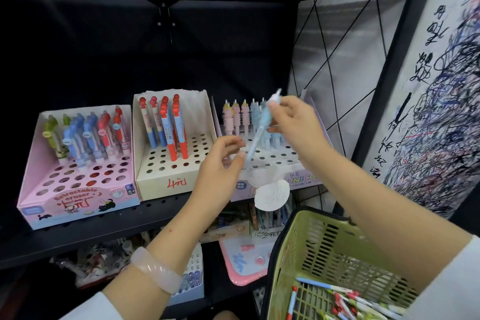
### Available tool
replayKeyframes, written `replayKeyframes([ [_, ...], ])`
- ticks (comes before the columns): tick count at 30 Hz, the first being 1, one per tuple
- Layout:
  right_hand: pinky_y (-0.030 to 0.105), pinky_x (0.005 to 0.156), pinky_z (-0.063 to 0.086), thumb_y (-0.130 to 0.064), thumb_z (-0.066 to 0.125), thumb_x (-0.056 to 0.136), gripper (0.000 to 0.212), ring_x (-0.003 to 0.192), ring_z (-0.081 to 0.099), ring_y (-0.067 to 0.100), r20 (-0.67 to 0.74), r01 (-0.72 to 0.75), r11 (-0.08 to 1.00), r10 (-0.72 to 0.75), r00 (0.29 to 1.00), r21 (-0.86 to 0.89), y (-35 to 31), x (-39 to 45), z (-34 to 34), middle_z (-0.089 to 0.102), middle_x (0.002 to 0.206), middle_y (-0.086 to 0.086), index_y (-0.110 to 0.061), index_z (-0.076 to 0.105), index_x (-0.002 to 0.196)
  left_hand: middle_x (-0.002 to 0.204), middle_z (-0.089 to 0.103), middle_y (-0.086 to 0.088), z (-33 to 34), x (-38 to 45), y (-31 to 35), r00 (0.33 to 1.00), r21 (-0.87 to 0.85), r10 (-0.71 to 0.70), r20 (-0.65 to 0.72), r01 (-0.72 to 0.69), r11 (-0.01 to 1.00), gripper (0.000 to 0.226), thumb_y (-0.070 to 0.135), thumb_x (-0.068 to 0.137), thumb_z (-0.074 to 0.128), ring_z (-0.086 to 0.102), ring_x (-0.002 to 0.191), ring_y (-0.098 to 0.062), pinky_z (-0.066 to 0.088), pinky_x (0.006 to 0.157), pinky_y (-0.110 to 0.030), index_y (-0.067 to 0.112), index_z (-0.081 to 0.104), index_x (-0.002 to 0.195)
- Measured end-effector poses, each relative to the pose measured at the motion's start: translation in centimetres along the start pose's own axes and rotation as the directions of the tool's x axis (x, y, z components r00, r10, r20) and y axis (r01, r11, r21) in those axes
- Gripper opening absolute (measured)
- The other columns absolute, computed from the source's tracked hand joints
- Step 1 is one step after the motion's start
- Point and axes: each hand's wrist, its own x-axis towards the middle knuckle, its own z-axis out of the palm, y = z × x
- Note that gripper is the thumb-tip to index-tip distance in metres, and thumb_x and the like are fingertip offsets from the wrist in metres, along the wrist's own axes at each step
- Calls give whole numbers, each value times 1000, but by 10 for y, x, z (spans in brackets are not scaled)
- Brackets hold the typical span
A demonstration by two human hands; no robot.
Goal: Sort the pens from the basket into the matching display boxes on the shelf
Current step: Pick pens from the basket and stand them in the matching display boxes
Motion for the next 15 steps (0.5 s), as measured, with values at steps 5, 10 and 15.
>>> replayKeyframes([
  [5, 36, 73, 54, -26, 53, 94, 18, 75, 64, 26, -266, 43, 939, -140, 954, -340, 10, 25, -38, 66, 80, 15, -8, 55, 97, 104, 43, 40, -12, 0, -7, 997, 201, -5, 80, -12, 979, 24, 27, 93, 49, 43, 107, 8, 30, 83, -7, 38, 49, 114],
  [10, 32, 69, 40, -24, 54, 93, 25, 71, 49, 20, -229, 12, 853, -154, 961, -521, 27, 31, -39, 57, 75, 6, -2, 53, 106, 104, 39, 41, -14, -1, -9, 993, 220, -30, 112, 4, 976, 26, 29, 93, 49, 40, 115, 1, 30, 93, -20, 37, 47, 117],
  [15, 32, 66, 39, -25, 51, 95, 27, 78, 54, 29, -147, 38, 725, -190, 971, -687, 24, 39, -26, 57, 83, 11, -2, 51, 109, 109, 45, 31, -16, -2, -10, 993, 235, -40, 114, 13, 972, 27, 25, 93, 50, 42, 117, -2, 32, 98, -23, 35, 48, 119],
])
